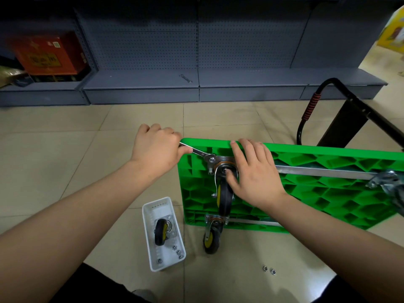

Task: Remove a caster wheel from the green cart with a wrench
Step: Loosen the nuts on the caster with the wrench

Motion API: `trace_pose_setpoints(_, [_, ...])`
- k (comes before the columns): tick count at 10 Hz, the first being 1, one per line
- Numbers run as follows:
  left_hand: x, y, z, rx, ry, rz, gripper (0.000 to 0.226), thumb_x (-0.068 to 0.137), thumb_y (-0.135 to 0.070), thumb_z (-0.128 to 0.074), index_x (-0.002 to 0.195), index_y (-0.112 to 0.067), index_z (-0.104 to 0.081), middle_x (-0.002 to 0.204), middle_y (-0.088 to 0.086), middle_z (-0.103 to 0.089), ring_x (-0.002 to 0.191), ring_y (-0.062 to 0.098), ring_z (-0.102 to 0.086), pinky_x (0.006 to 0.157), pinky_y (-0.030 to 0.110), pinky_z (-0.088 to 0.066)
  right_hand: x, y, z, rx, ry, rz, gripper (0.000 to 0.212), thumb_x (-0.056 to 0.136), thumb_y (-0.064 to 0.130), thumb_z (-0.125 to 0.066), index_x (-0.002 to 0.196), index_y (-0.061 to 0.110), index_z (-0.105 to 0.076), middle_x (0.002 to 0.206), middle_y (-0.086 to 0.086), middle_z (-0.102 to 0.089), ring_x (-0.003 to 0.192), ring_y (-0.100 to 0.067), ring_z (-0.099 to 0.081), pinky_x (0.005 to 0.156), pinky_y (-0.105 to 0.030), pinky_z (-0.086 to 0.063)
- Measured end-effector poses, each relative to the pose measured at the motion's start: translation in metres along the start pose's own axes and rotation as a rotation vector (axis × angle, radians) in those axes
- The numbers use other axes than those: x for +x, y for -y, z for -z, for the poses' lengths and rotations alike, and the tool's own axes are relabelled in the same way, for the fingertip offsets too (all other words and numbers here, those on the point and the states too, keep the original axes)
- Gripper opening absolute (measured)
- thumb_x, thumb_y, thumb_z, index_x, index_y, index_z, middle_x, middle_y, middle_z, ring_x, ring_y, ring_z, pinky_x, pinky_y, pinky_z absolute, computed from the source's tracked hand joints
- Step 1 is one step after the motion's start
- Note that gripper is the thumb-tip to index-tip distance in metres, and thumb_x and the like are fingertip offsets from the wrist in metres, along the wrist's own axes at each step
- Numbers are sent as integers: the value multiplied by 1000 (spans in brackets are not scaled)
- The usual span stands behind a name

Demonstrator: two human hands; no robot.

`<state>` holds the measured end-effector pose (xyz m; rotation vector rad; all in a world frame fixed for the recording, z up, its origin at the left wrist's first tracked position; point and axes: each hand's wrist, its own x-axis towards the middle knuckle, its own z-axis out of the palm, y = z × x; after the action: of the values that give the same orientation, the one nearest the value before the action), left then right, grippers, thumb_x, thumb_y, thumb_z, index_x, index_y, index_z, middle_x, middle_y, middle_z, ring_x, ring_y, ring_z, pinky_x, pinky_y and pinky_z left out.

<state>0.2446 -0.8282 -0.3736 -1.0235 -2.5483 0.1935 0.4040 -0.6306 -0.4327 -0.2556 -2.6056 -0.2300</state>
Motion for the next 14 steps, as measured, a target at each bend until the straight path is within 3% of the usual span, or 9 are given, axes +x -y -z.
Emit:
trace_pose_setpoints(3, [-11,-9,-34,-114,448,152,72,97,-74,-18,107,-23,-67,106,9,-69,100,29,-64,75,37,-38,-1,-1,1,-4,5,8,66,93,43,-51,145,3,-47,140,-19,-50,130,-39,-45,115,-50,-32])
trace_pose_setpoints(4, [-15,-16,-42,-234,574,192,70,98,-73,-16,101,-21,-63,104,9,-66,97,30,-62,74,36,-40,-1,0,1,-4,7,5,67,92,43,-51,145,3,-47,141,-19,-50,130,-39,-44,115,-50,-32])
trace_pose_setpoints(5, [-17,-19,-49,-342,604,229,69,97,-74,-19,86,-19,-58,90,5,-61,88,28,-59,74,36,-46,0,-1,0,1,2,4,67,92,43,-51,145,3,-47,140,-19,-50,130,-39,-44,115,-50,-32])
trace_pose_setpoints(6, [-19,-20,-64,-511,640,224,65,98,-71,-26,87,-20,-65,89,3,-68,86,25,-64,84,38,-54,-1,0,-1,7,-7,4,66,92,43,-52,144,2,-48,140,-20,-51,129,-40,-45,114,-51,-32])
trace_pose_setpoints(8, [-27,-49,-69,-911,685,129,30,106,-31,-47,82,-22,-60,96,5,-77,70,9,-61,63,22,-44,-1,-2,0,1,5,18,67,93,43,-51,146,3,-46,141,-19,-50,129,-40,-45,115,-51,-31])
trace_pose_setpoints(9, [-24,-47,-54,-979,772,65,26,105,-26,-51,83,-19,-64,89,-2,-79,77,14,-66,75,27,-50,-2,-2,-1,6,-2,17,67,92,43,-51,145,3,-46,141,-19,-50,128,-41,-45,114,-51,-32])
trace_pose_setpoints(10, [-22,-37,-32,-974,841,11,24,104,-25,-50,89,-18,-67,79,-8,-78,76,19,-59,77,35,-48,-1,-2,0,12,-9,18,66,92,42,-52,145,2,-47,140,-19,-50,127,-41,-46,114,-51,-32])
trace_pose_setpoints(12, [-9,-14,-4,-798,730,42,24,102,-26,-53,85,-14,-64,79,3,-75,67,17,-70,54,27,-51,-1,0,-1,16,-23,5,66,91,42,-54,144,2,-49,139,-20,-51,128,-41,-45,114,-51,-33])
trace_pose_setpoints(14, [1,12,6,-341,385,2,26,96,-47,-55,78,-30,-58,75,-6,-60,80,26,-60,75,37,-54,-1,-1,-1,3,-10,16,67,92,43,-51,145,3,-47,140,-20,-50,128,-40,-45,115,-51,-32])
